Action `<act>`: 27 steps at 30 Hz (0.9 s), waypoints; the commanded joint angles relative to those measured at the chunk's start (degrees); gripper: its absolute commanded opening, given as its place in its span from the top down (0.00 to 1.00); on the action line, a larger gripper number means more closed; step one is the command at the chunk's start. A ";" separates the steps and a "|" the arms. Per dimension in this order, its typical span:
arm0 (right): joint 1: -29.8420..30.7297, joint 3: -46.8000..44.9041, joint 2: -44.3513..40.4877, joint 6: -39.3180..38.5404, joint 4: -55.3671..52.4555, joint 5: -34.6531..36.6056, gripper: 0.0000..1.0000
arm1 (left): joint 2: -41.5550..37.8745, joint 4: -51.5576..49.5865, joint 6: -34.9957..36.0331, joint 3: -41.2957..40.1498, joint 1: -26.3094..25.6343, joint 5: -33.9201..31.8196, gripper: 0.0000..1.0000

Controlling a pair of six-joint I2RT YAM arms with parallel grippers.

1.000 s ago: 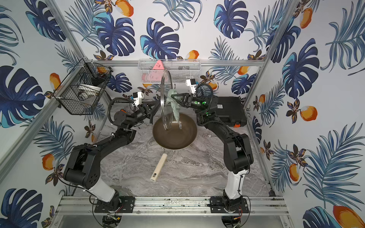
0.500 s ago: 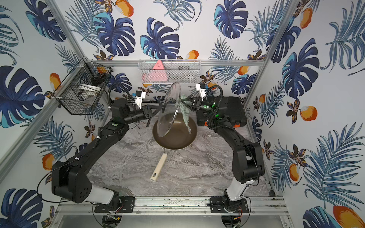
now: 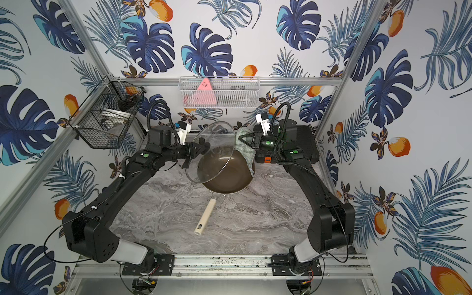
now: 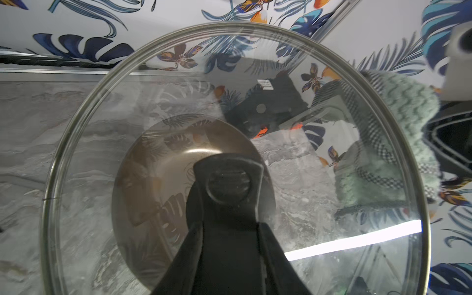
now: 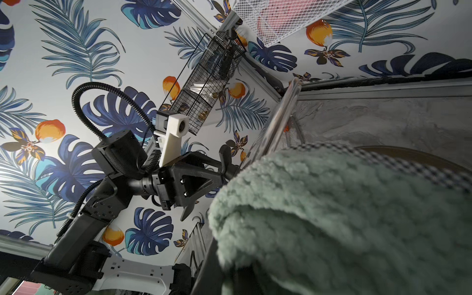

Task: Wipe the pot lid with a cloth
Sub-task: Wipe the pot lid.

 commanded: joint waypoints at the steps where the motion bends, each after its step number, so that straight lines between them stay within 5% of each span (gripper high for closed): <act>1: 0.12 1.09 -1.44 -6.10 -7.79 2.12 1.00 | 0.10 1.66 5.23 1.92 -0.55 -5.40 1.00; 27: 10.72 9.29 7.33 -21.92 -29.90 20.21 1.00 | 7.09 -5.58 17.73 9.32 -13.37 -21.28 1.00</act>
